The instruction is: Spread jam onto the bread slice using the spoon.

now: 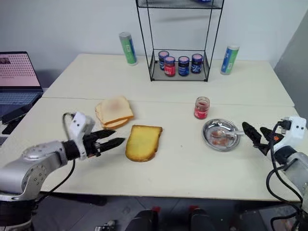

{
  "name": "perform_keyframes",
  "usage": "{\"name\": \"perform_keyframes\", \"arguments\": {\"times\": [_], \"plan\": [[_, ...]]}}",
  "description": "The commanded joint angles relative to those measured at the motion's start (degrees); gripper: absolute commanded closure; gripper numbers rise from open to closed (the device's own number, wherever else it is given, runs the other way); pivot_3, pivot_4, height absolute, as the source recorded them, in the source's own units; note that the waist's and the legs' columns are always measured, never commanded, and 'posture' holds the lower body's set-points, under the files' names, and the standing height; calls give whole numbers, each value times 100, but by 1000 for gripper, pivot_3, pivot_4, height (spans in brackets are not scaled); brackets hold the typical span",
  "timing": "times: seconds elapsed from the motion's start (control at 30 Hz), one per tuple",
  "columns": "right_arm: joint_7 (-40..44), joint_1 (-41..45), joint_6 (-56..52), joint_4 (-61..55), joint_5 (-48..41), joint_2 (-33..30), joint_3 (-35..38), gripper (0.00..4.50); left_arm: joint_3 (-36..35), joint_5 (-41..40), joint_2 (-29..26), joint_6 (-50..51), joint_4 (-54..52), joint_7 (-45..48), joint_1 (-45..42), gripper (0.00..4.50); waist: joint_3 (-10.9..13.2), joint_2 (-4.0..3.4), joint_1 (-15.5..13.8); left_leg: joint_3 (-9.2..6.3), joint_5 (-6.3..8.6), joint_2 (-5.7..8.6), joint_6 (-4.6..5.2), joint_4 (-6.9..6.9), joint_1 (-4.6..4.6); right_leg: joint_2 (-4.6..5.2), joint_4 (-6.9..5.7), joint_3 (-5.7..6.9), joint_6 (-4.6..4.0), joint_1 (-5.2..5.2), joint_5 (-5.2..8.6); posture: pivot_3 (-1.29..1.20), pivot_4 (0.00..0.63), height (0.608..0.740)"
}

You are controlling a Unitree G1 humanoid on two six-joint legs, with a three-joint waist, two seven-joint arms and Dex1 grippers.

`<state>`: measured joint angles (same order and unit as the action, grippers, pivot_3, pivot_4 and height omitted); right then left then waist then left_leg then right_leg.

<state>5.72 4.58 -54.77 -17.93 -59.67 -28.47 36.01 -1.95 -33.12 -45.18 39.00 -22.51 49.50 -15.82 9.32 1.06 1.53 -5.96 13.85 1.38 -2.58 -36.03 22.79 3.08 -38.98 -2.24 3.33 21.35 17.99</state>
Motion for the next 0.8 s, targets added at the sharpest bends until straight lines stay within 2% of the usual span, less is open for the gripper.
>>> {"name": "perform_keyframes", "arguments": {"times": [0.03,0.07,0.27,0.63,0.67,0.7,0.8], "plan": [[-242,123,-97,283,-515,238,192,0,615,144,13,-547,-379,728,-408,263,1,-2,20,0,0,-1,0,1,0,-2,0,1,0,0,0,0,150,740],[-305,209,-59,481,-548,334,193,0,776,271,70,-702,-292,811,-544,33,2,-6,38,0,0,-3,0,3,-1,-3,-1,0,0,2,0,0,150,740],[-370,659,119,1206,-614,683,68,0,1256,885,314,-1385,280,1051,-979,33,6,-17,76,20,2,-1,4,6,-11,-18,-5,-12,0,4,0,0,150,740],[-50,1259,612,2121,-223,948,-242,0,1334,1269,497,-1734,573,1176,-1000,33,9,-21,72,14,4,-5,9,4,-5,-13,-4,-10,0,6,0,0,150,740],[-14,1300,669,2215,-175,933,-239,360,1326,1276,493,-1726,555,1175,-990,0,9,-21,75,15,4,-5,9,3,-5,-13,-3,-11,0,6,0,0,150,740],[40,1323,715,2289,-136,912,-238,453,1316,1279,490,-1714,539,1172,-983,0,9,-21,75,15,4,-5,9,3,-6,-13,-3,-11,0,6,0,0,150,740],[142,1361,836,2408,-49,870,-252,1212,1289,1292,484,-1693,516,1171,-973,0,9,-21,71,12,4,-5,9,4,-5,-13,-4,-8,0,6,0,0,150,740]]}}
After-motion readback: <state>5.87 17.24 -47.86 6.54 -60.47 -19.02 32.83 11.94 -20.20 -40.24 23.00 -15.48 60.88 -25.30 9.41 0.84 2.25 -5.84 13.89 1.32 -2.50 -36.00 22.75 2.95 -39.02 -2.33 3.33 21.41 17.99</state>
